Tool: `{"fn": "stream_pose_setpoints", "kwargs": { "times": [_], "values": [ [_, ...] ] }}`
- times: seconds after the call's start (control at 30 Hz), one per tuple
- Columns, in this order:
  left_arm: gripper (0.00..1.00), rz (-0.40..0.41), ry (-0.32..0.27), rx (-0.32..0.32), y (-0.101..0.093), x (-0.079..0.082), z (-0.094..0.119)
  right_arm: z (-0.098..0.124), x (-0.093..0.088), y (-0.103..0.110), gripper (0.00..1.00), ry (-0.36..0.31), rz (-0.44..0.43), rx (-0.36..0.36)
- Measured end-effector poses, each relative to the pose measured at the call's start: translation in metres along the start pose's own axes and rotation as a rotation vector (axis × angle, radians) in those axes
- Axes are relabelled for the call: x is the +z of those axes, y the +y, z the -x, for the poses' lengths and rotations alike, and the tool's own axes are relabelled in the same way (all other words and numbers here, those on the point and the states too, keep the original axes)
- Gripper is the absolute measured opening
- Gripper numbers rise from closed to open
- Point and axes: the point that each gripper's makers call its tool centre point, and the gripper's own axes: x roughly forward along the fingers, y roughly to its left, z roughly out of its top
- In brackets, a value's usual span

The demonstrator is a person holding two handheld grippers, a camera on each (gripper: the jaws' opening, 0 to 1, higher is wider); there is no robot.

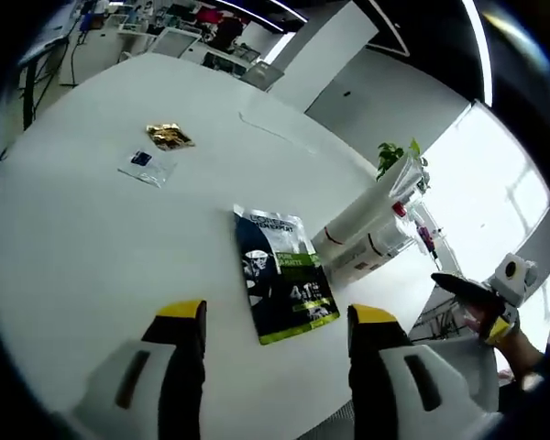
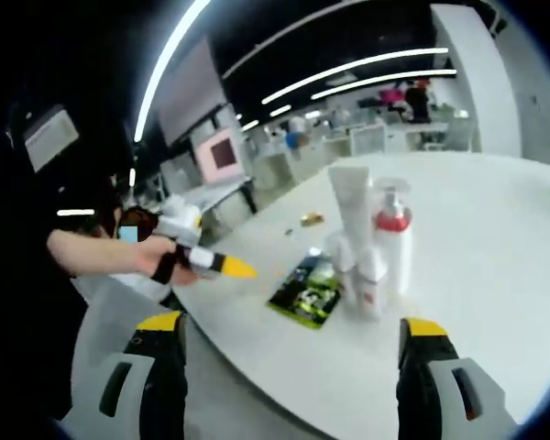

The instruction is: Arrange the skincare products in the storage area until every visible bottle or jar stands upright without overlapping.

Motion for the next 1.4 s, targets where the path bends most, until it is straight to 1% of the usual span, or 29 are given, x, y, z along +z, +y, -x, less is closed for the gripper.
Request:
{"fn": "stream_pose_setpoints", "kwargs": {
  "times": [0.03,0.07,0.2,0.33,0.37,0.43,0.5,0.57,0.6,0.67,0.73,0.8,0.87,0.97,1.03,1.1,1.13,1.17,1.23,1.3,1.33,1.37,1.4],
  "values": [
    [0.61,-0.005,-0.003,-0.002,-0.001,0.000,0.003,0.000,0.001,0.002,0.99,0.004,0.010,0.001],
    [0.62,-0.022,-0.008,0.000,-0.002,0.001,0.008,0.000,0.001,0.007,0.99,0.005,0.005,0.017],
    [0.67,-0.069,-0.013,0.012,-0.003,0.001,0.018,-0.001,-0.001,0.007,0.99,0.015,0.001,0.027],
    [0.72,-0.135,-0.021,0.028,-0.006,0.001,0.032,0.002,0.007,0.008,0.99,-0.026,-0.026,0.048],
    [0.72,-0.172,-0.016,0.033,-0.007,-0.001,0.037,0.003,0.010,0.007,0.99,-0.039,-0.033,0.048],
    [0.74,-0.233,-0.005,0.067,-0.004,-0.004,0.045,0.004,0.016,0.001,0.99,-0.069,-0.040,0.027],
    [0.77,-0.282,0.003,0.076,-0.005,-0.008,0.053,0.005,0.018,-0.009,0.99,-0.077,-0.026,-0.020],
    [0.78,-0.288,0.000,0.084,-0.006,-0.010,0.059,0.005,0.019,-0.012,0.99,-0.077,-0.025,-0.028],
    [0.80,-0.296,-0.008,0.085,-0.007,-0.010,0.063,0.006,0.019,-0.016,0.99,-0.077,-0.021,-0.044],
    [0.83,-0.303,-0.025,0.087,-0.008,-0.010,0.070,0.009,0.019,-0.023,0.99,-0.068,0.012,-0.073],
    [0.86,-0.338,-0.038,0.091,-0.009,-0.011,0.074,0.010,0.017,-0.027,0.99,-0.057,0.036,-0.094],
    [0.87,-0.349,-0.029,0.108,-0.008,-0.013,0.077,0.011,0.018,-0.028,0.99,-0.063,0.040,-0.099],
    [0.87,-0.358,-0.034,0.117,-0.008,-0.010,0.079,0.014,0.023,-0.029,0.99,-0.090,0.030,-0.103],
    [0.88,-0.378,-0.053,0.138,-0.009,-0.003,0.083,0.019,0.027,-0.034,0.99,-0.097,0.052,-0.125],
    [0.88,-0.404,-0.066,0.152,-0.008,-0.001,0.086,0.022,0.023,-0.042,0.99,-0.072,0.084,-0.155],
    [0.89,-0.423,-0.064,0.161,-0.007,-0.003,0.085,0.026,0.012,-0.051,0.99,-0.016,0.137,-0.185],
    [0.90,-0.438,-0.062,0.168,-0.006,-0.004,0.085,0.028,0.007,-0.054,0.99,-0.003,0.169,-0.204],
    [0.90,-0.460,-0.070,0.183,-0.004,-0.003,0.085,0.028,0.006,-0.054,0.99,-0.011,0.170,-0.212],
    [0.90,-0.475,-0.085,0.186,-0.005,-0.001,0.084,0.028,-0.001,-0.055,0.99,0.002,0.159,-0.227],
    [0.90,-0.472,-0.104,0.186,-0.003,0.002,0.083,0.027,-0.004,-0.056,0.98,-0.003,0.146,-0.243],
    [0.90,-0.457,-0.112,0.188,-0.001,0.004,0.082,0.025,-0.006,-0.056,0.97,-0.001,0.144,-0.250],
    [0.90,-0.445,-0.113,0.191,0.001,0.004,0.082,0.023,-0.009,-0.058,0.96,0.005,0.150,-0.263],
    [0.90,-0.437,-0.115,0.193,0.002,0.003,0.083,0.024,-0.012,-0.062,0.93,0.023,0.176,-0.281]
  ]
}}
